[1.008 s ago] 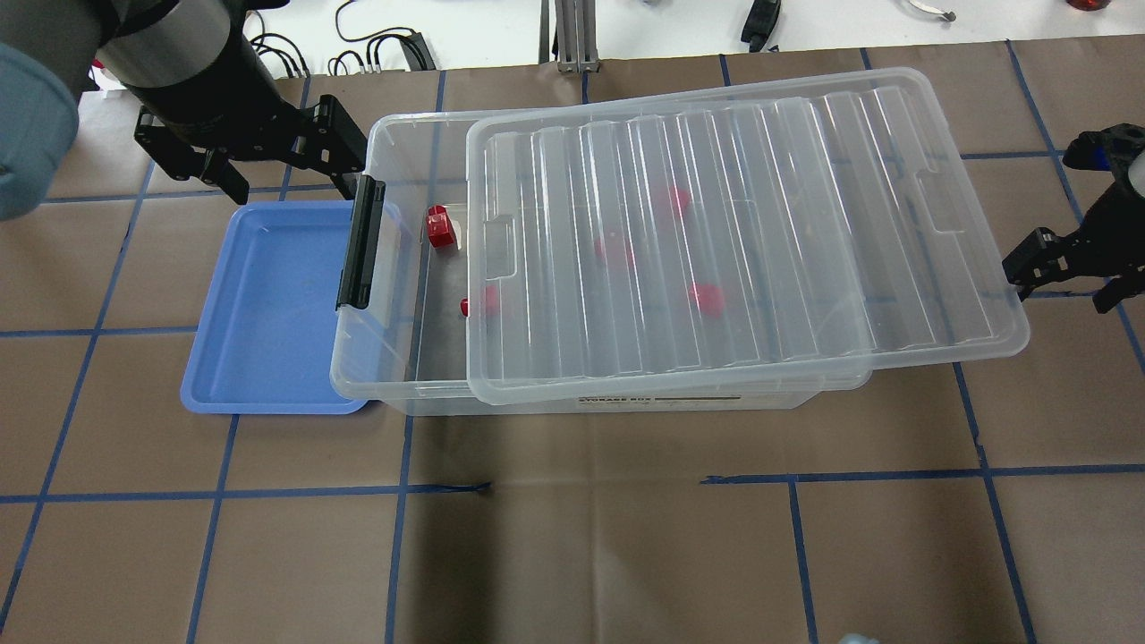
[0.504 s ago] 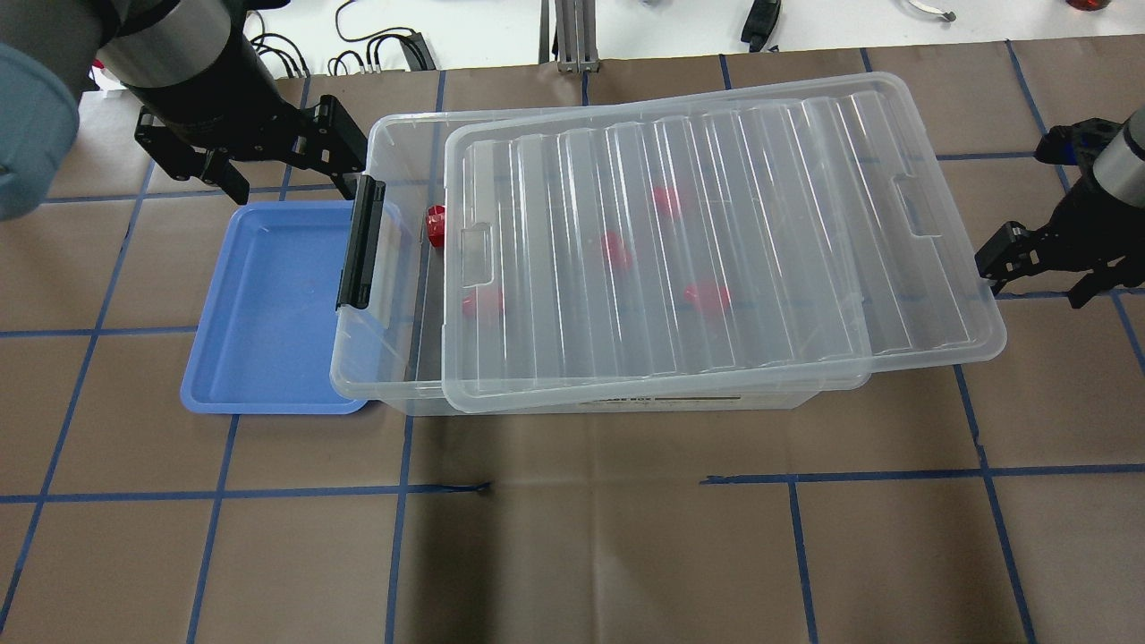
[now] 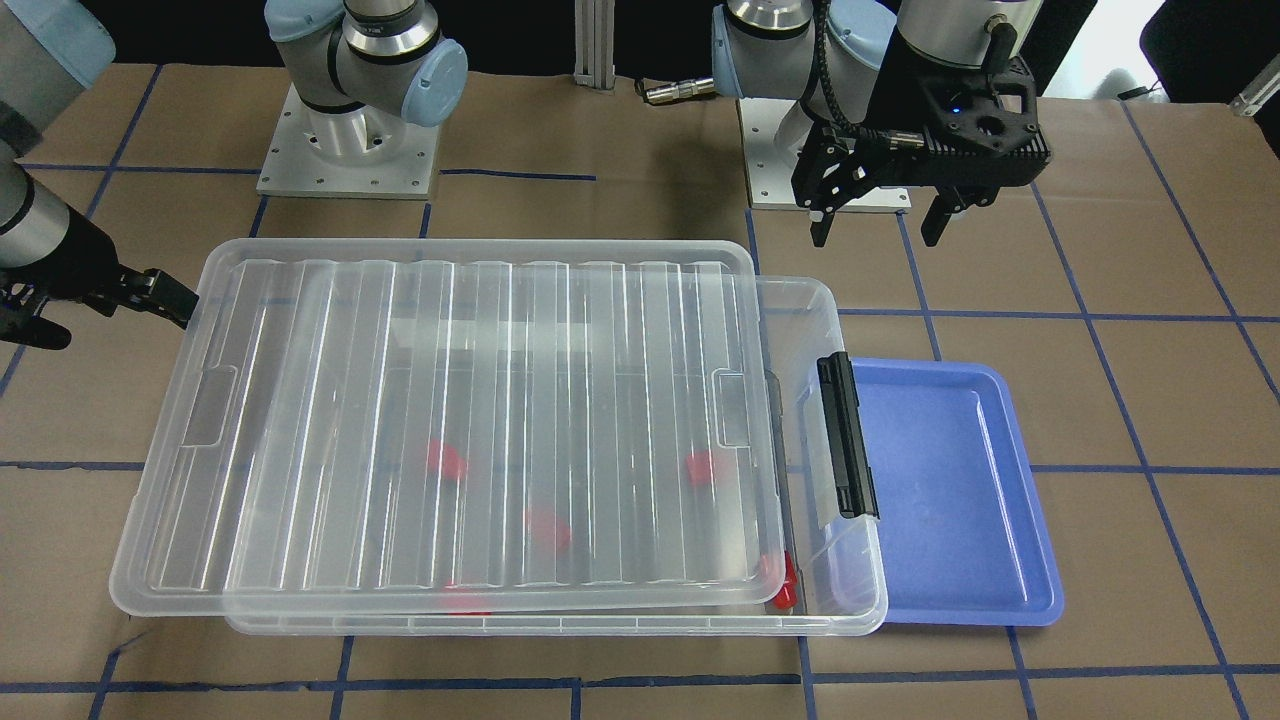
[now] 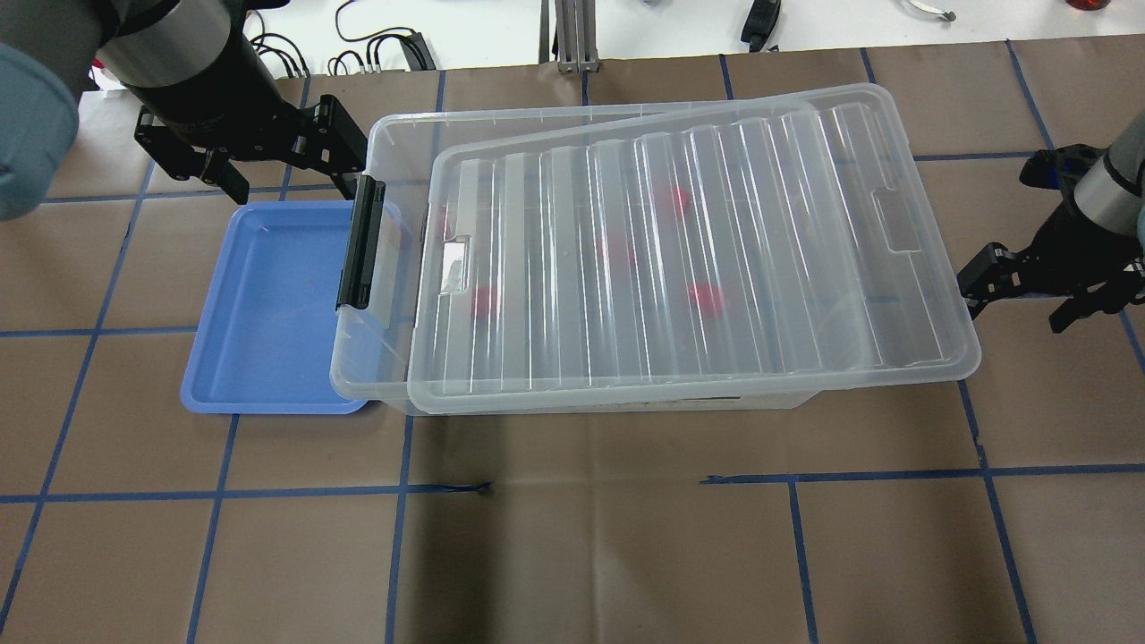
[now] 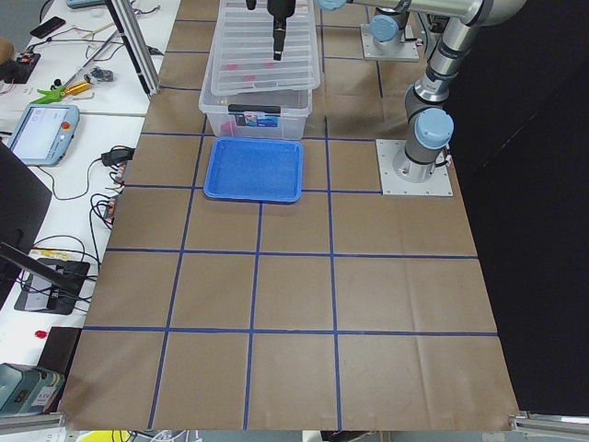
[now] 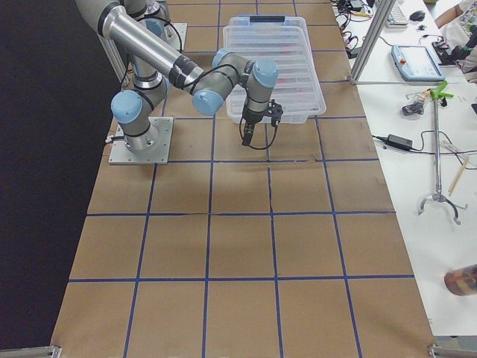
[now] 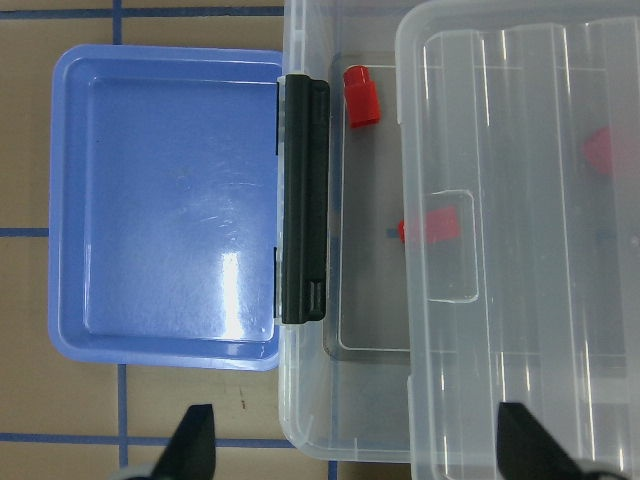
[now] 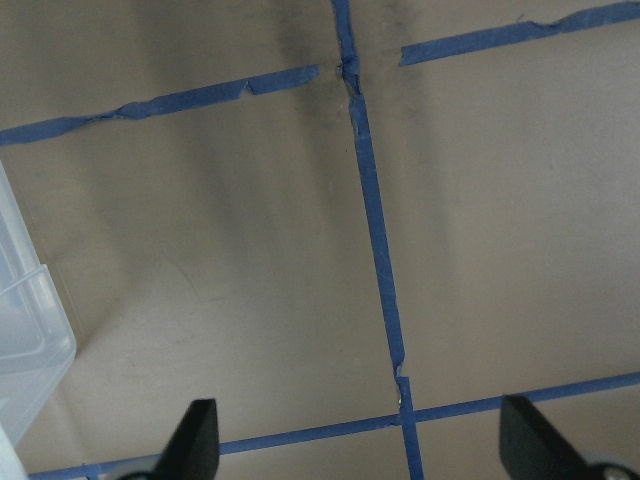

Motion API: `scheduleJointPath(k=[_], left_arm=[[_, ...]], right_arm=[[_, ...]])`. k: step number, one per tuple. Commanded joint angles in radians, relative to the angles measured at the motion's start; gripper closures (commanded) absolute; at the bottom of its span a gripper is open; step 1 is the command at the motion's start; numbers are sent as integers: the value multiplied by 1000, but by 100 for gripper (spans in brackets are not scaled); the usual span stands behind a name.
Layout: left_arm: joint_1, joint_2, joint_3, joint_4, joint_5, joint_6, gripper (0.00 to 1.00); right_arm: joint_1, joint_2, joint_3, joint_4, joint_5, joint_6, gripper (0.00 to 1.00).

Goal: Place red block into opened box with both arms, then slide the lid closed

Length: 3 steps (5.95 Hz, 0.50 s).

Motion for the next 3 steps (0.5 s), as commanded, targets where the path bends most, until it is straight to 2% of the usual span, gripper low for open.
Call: scheduleJointPath(k=[1,3], left_arm=[[-1,0,0,0,0,0,2],[0,2,0,0,0,0,2]], right_arm=[[1,-18,17,1,13,27,0],[9,-21,17,3,27,64,0]])
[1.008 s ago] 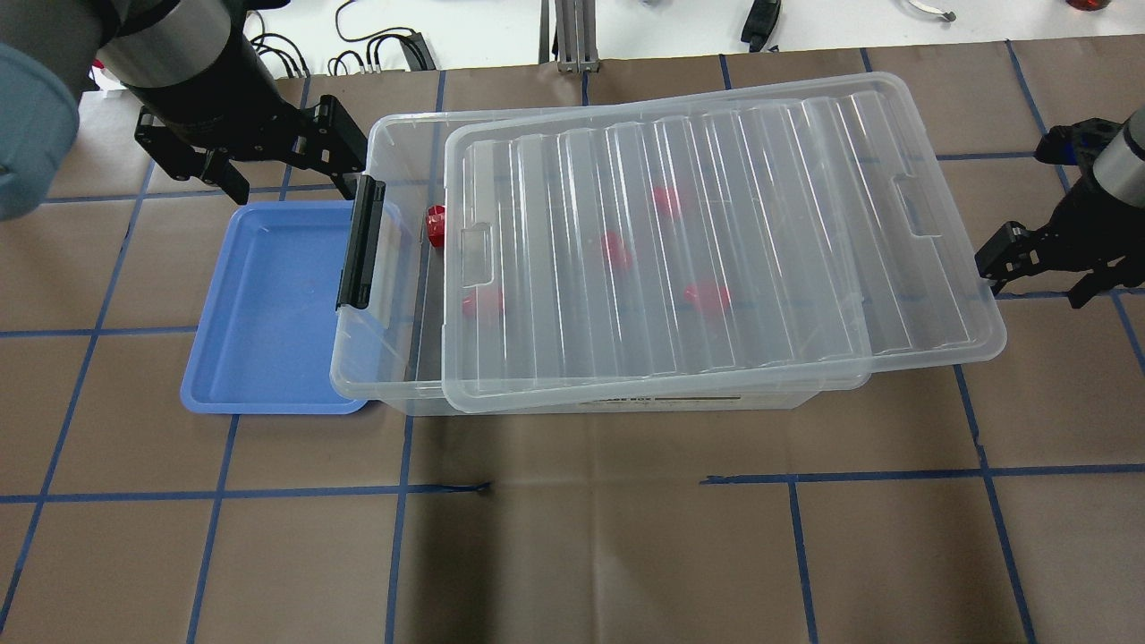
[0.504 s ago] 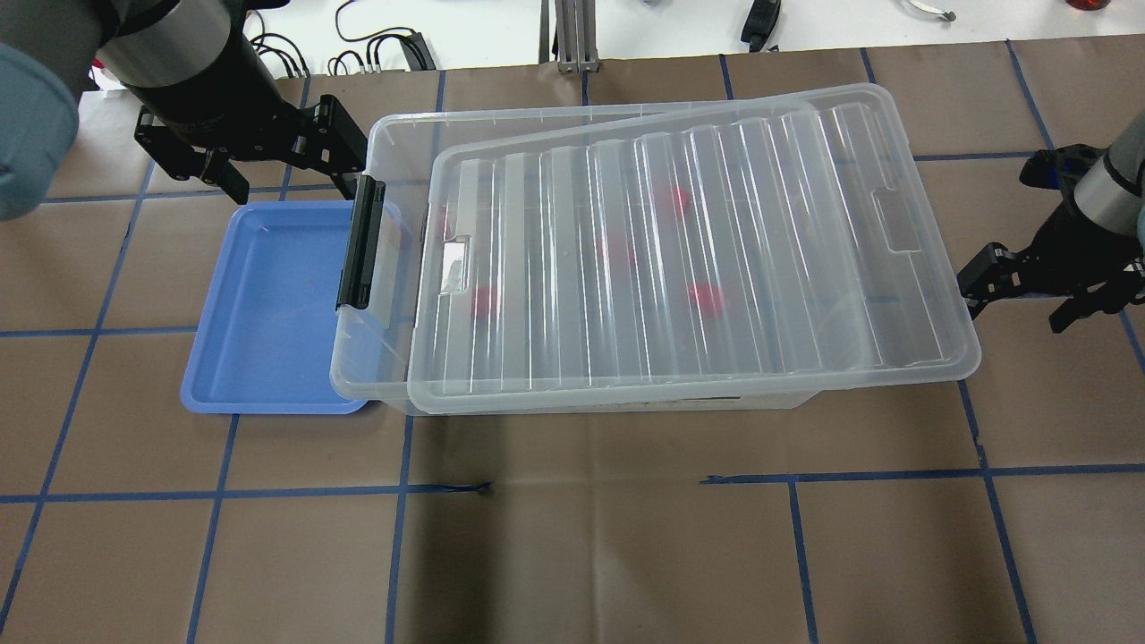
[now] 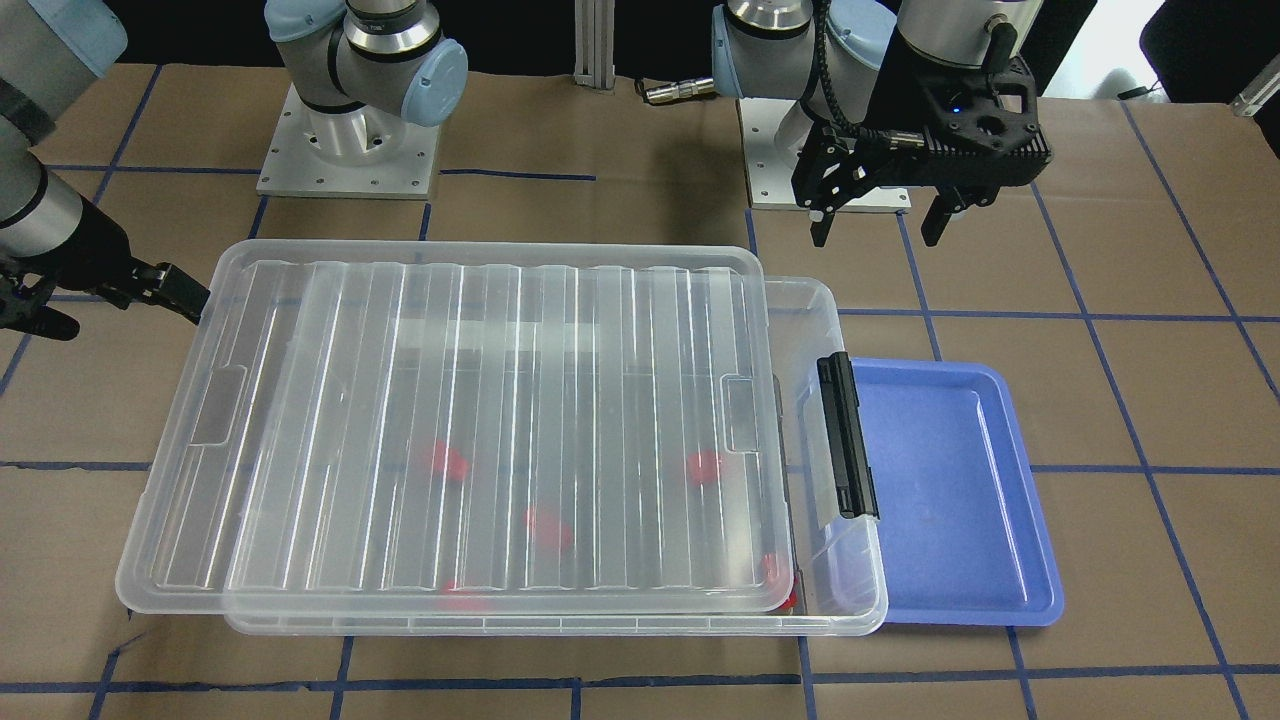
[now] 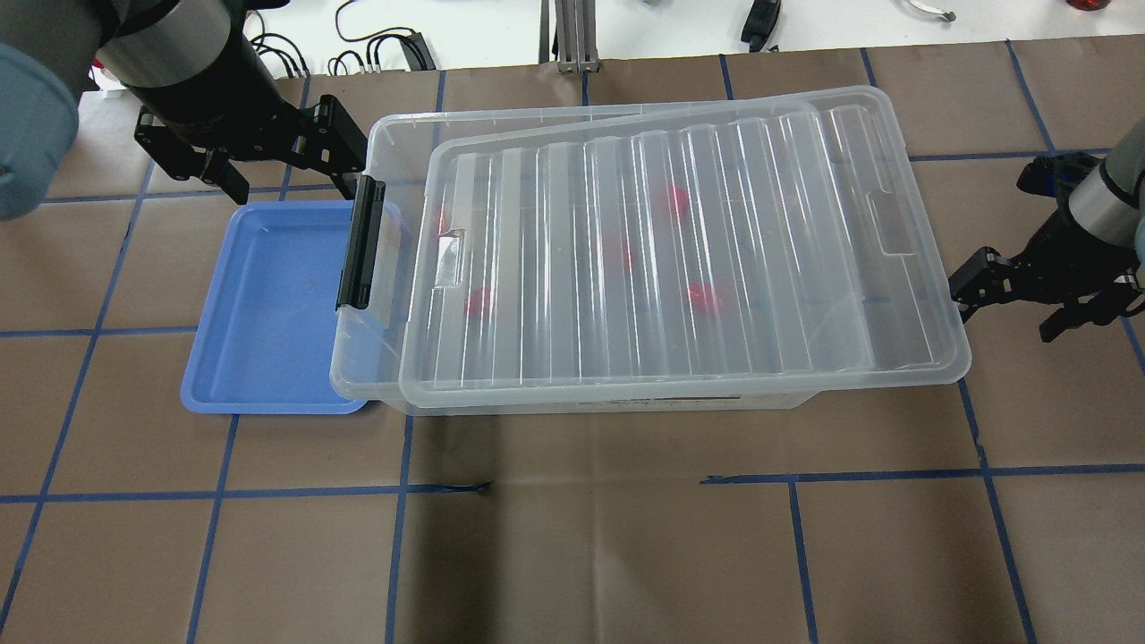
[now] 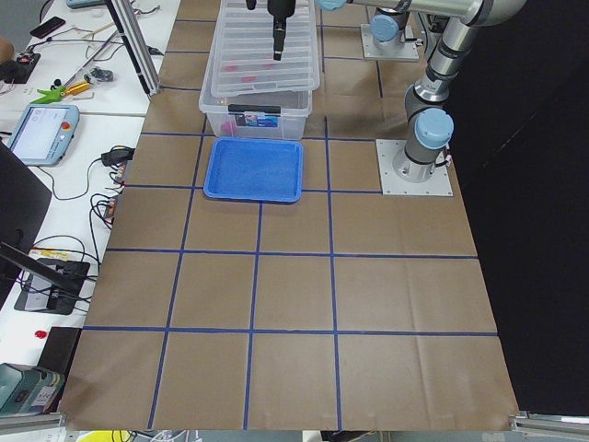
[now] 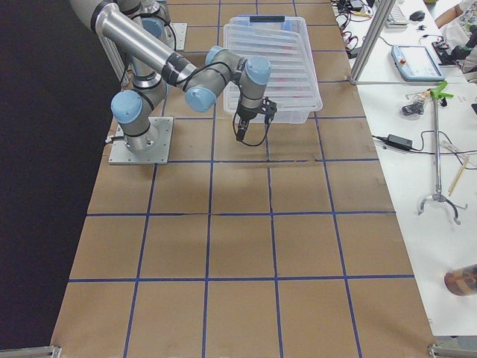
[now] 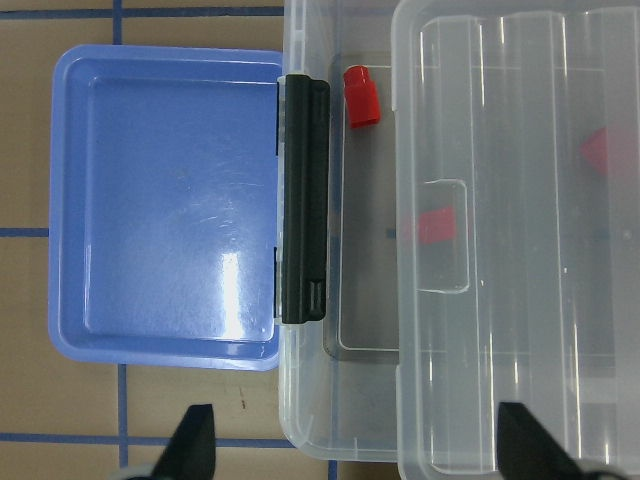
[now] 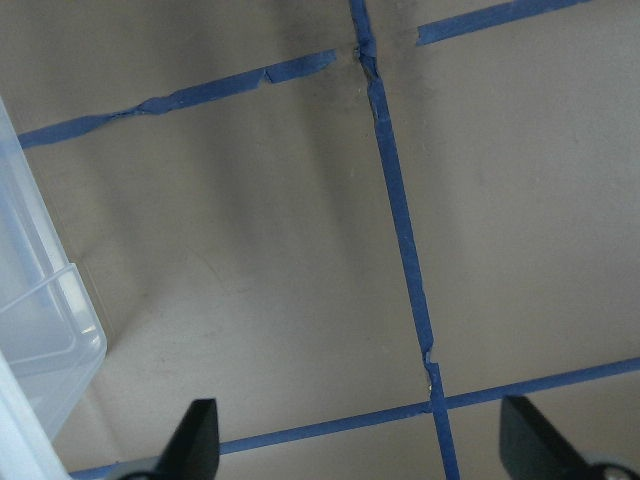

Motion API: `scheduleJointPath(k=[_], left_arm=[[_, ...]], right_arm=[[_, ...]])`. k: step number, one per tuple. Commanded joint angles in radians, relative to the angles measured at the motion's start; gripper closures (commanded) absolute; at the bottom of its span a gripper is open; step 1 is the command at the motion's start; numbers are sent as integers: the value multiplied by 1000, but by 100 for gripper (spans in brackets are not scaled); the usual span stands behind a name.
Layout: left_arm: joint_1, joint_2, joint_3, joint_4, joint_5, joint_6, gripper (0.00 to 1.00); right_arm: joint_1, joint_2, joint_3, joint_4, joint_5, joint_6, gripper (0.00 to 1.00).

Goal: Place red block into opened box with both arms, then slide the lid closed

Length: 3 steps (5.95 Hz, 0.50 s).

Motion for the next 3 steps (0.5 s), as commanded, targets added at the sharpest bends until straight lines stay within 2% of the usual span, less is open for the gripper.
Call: scheduleJointPath(k=[1,3], left_arm=[[0,0,0,0,0,0,2],[0,1,0,0,0,0,2]], right_arm=[[39,-2,1,1,4,78,0],[95,-2,-4,-2,6,147,0]])
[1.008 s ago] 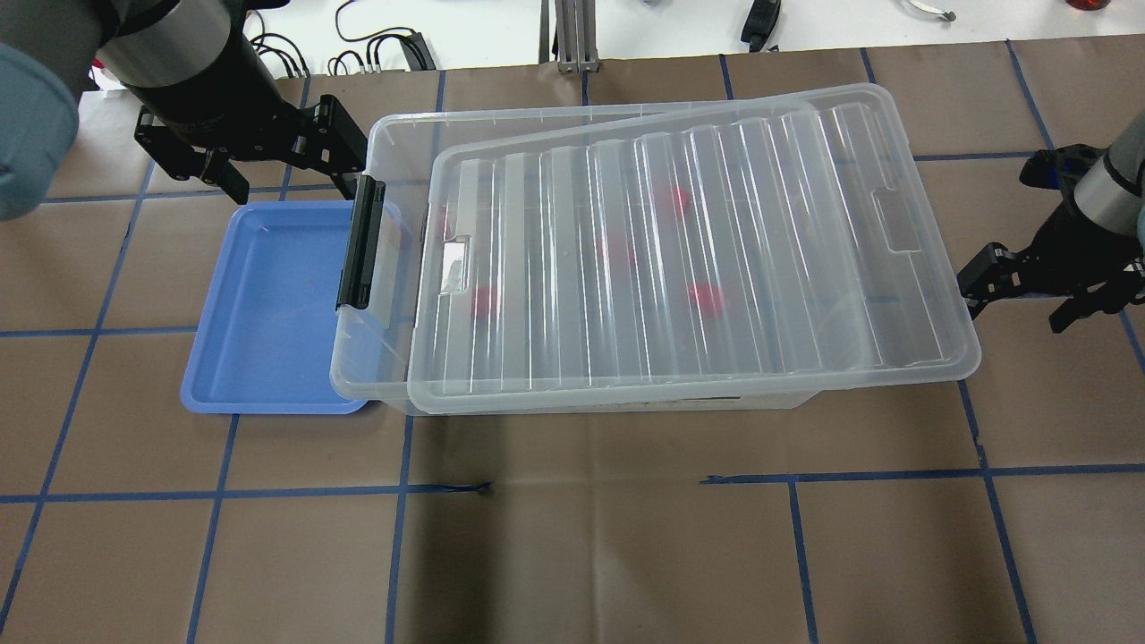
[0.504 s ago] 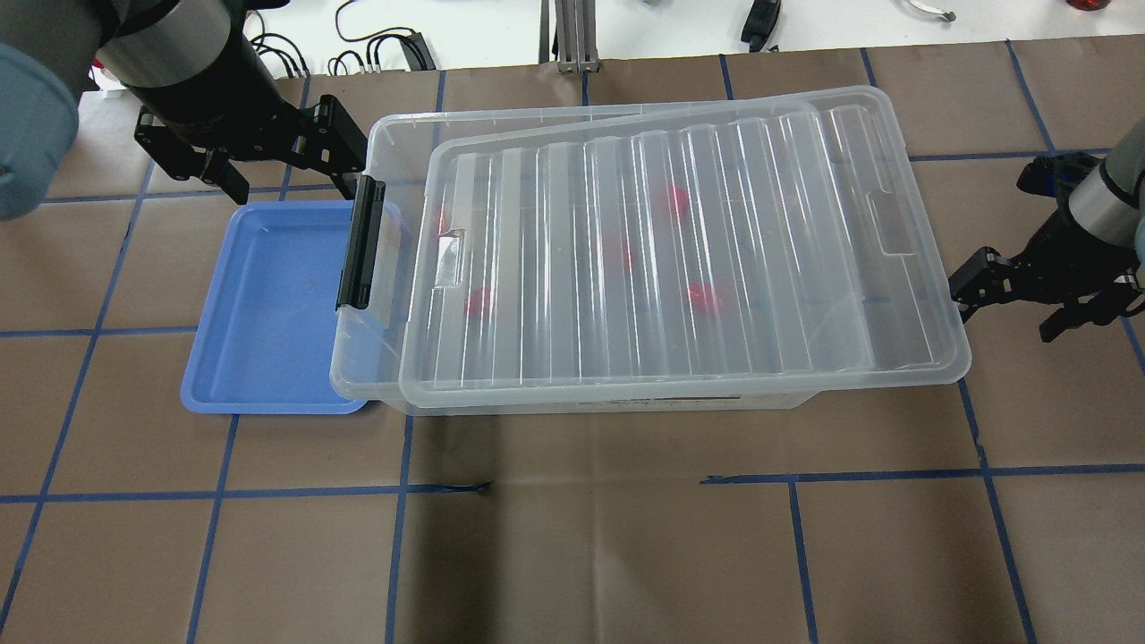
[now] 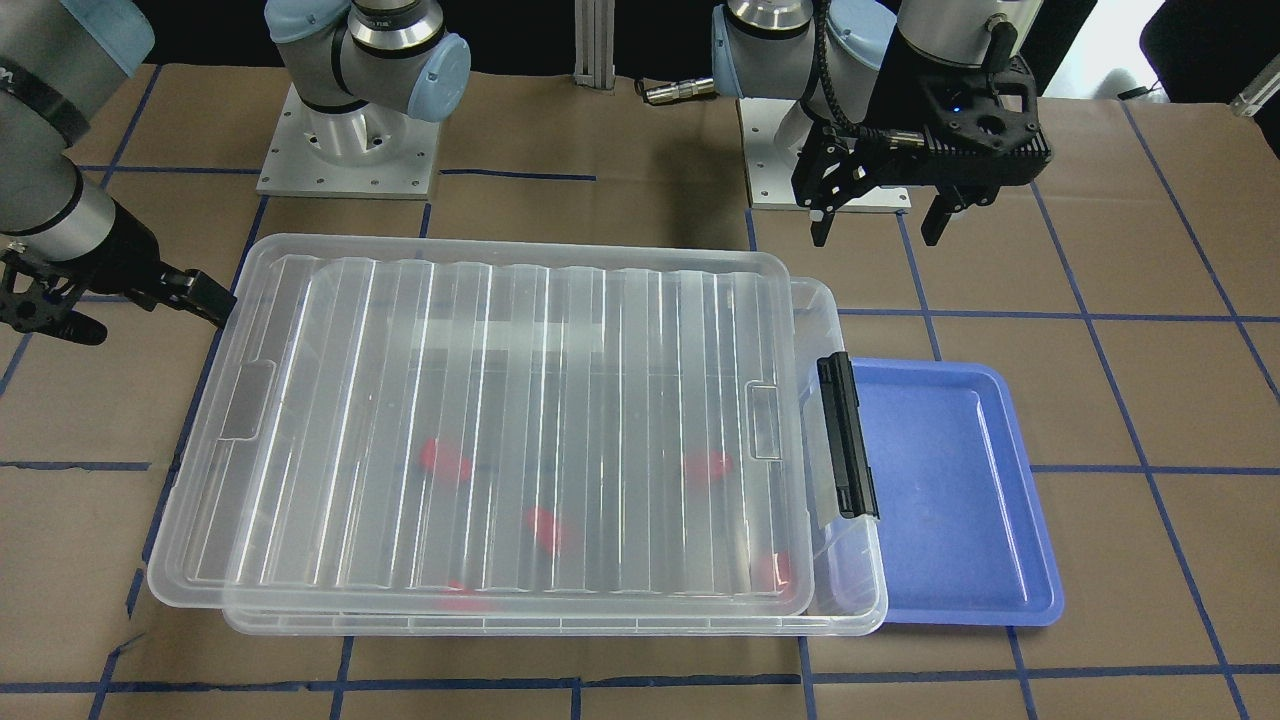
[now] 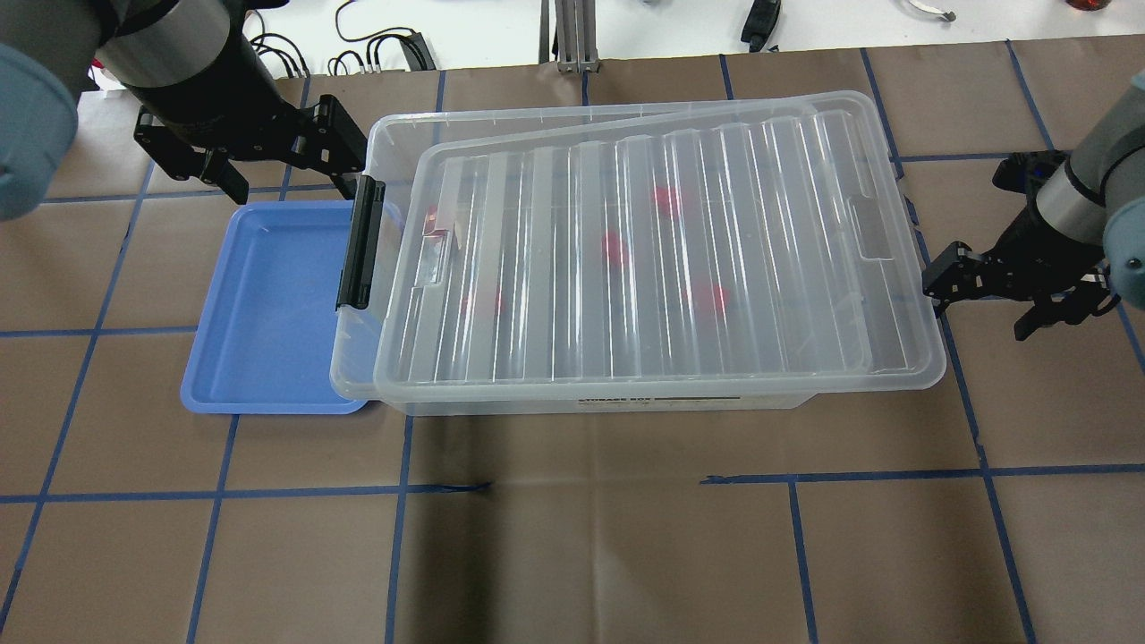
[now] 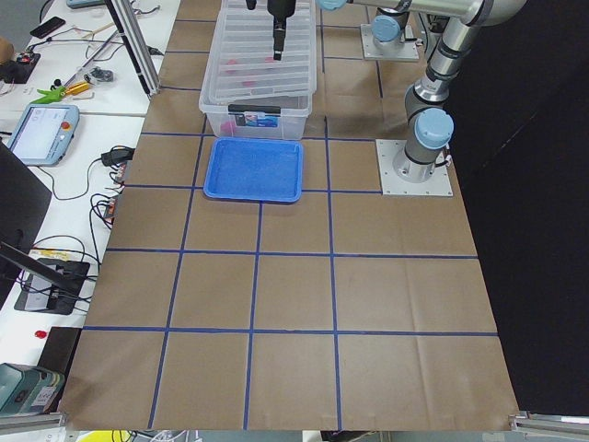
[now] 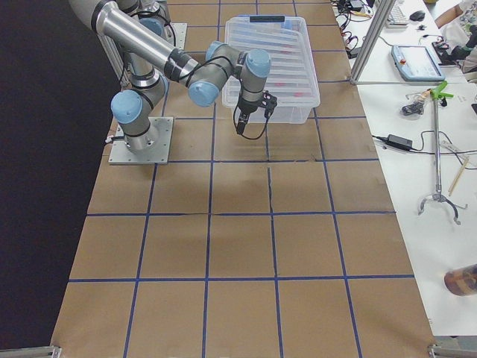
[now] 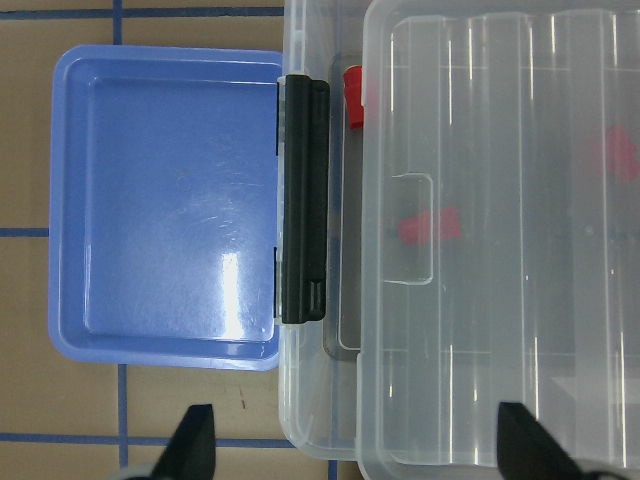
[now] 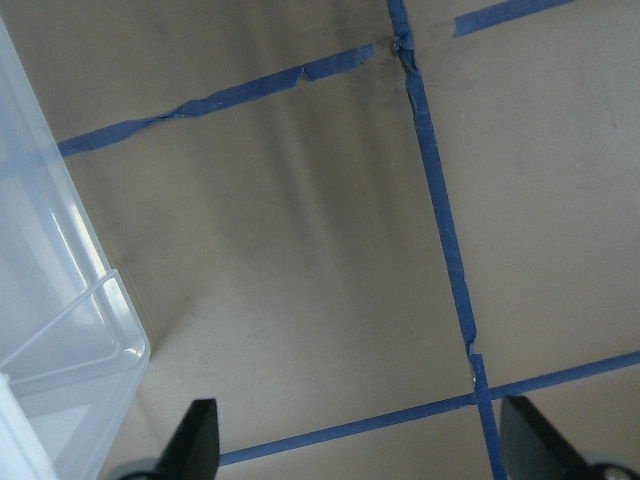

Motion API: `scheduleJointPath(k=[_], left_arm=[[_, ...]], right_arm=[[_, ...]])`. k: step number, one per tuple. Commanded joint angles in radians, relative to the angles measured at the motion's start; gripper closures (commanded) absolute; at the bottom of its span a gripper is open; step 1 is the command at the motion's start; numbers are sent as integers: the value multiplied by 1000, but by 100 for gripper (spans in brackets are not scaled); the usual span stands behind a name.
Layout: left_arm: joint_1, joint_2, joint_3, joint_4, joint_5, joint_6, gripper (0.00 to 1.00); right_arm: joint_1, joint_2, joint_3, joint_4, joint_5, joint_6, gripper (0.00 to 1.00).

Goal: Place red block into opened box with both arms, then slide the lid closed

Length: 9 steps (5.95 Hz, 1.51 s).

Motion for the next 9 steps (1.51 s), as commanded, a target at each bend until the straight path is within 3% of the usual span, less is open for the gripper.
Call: scheduleJointPath(k=[1,4,6,8,9], left_arm=[[1,0,0,0,0,0,2],[1,0,0,0,0,0,2],[-1,0,0,0,0,0,2],[1,0,0,0,0,0,2],[-1,0,0,0,0,0,2]], right_arm=[[34,0,-4,-1,1,33,0],[46,-2,-50,0,4,23,0],[96,11,-253,130,-29,9,0],[183,11,-404,286,-34,35,0],[255,2,-427,322,-34,97,0]])
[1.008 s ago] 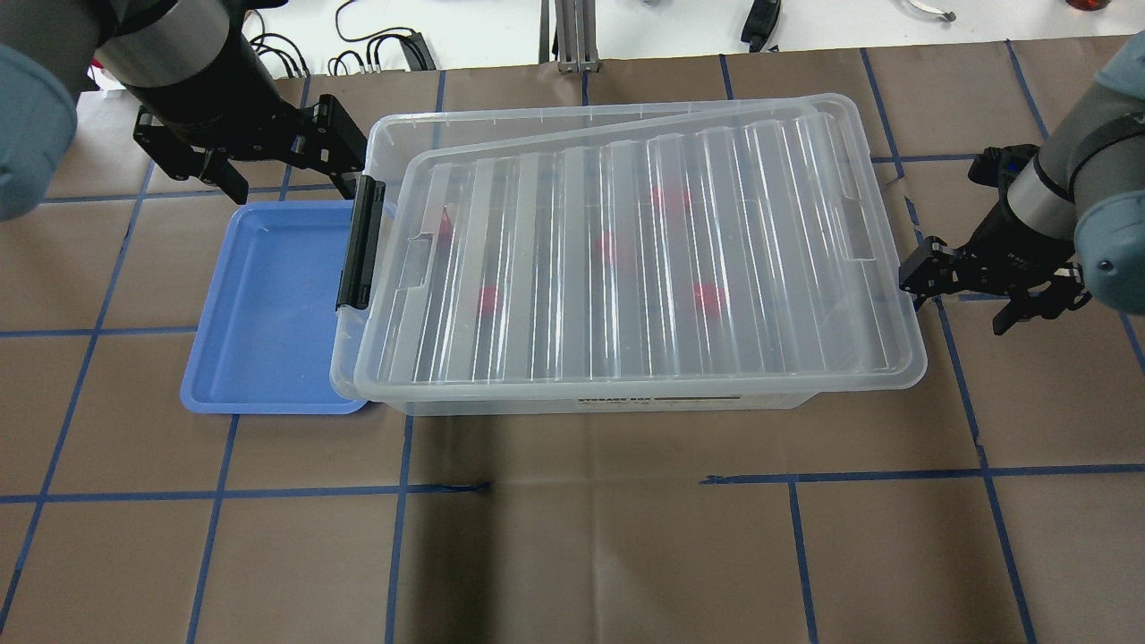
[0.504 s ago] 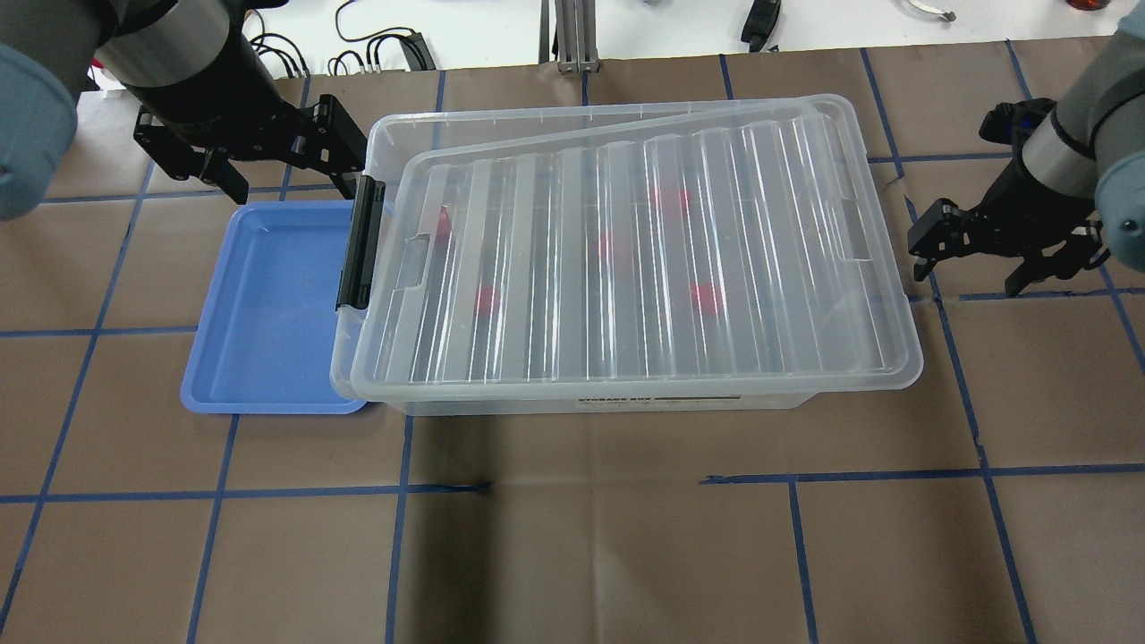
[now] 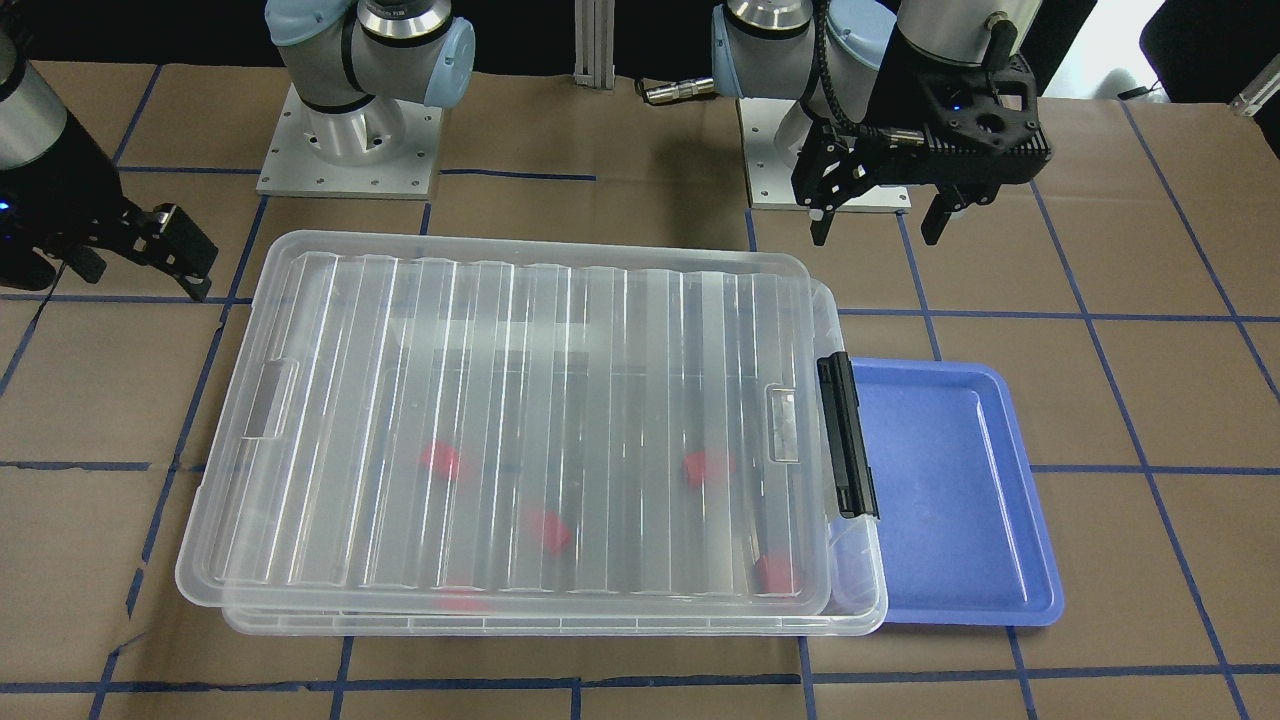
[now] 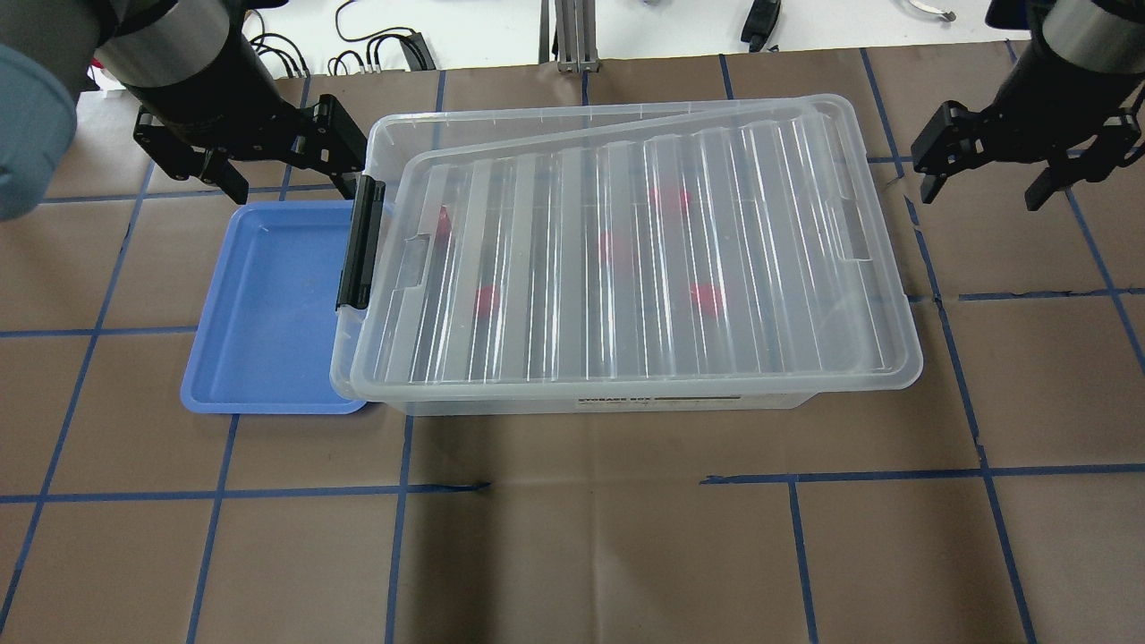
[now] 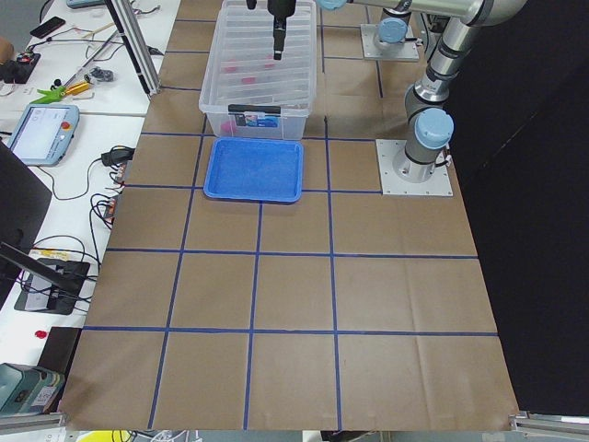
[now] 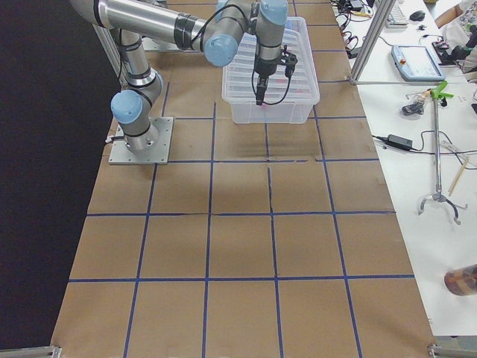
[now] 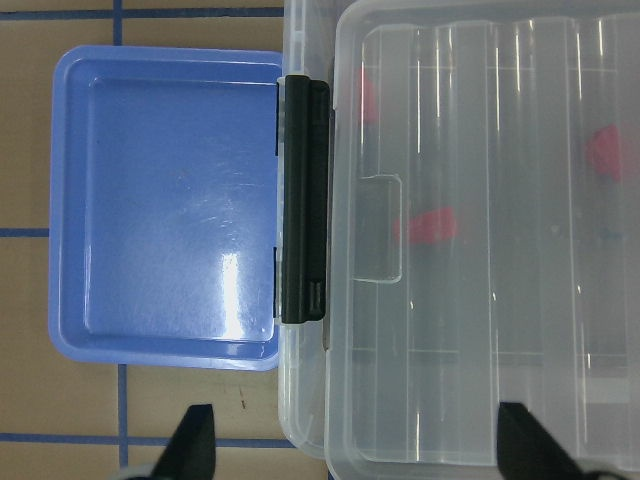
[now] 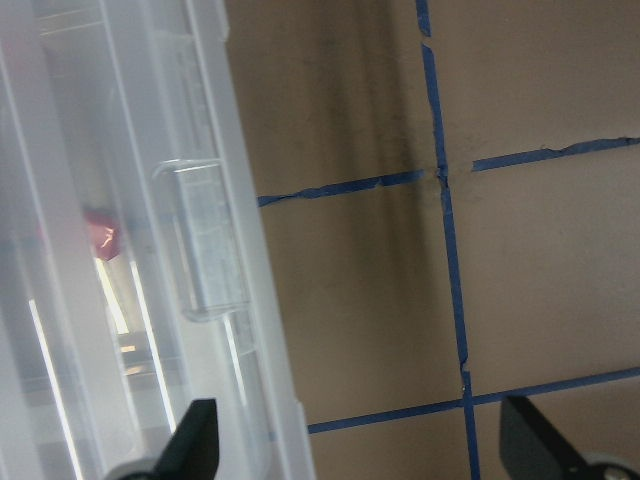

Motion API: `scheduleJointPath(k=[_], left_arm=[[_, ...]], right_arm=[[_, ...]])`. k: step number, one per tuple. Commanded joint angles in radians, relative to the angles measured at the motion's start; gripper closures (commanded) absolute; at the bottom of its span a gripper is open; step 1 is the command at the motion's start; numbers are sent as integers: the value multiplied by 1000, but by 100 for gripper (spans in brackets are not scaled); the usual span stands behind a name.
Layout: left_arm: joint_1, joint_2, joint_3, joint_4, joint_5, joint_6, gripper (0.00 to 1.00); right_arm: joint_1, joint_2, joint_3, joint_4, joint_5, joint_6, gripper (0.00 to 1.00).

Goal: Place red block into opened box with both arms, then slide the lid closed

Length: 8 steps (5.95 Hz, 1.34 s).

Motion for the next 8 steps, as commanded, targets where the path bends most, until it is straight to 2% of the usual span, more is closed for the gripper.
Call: scheduleJointPath(k=[1,2,3,8], left_arm=[[-1,0,0,0,0,0,2],[1,0,0,0,0,0,2],[1,0,0,0,0,0,2],[-1,0,-2,0,0,0,2]], right_arm=[[155,-5,-63,78,-1,124,0],[223,-6,-71,81,11,154,0],[237,-5,-72,81,11,153,0],[230,-3,-71,81,10,143,0]])
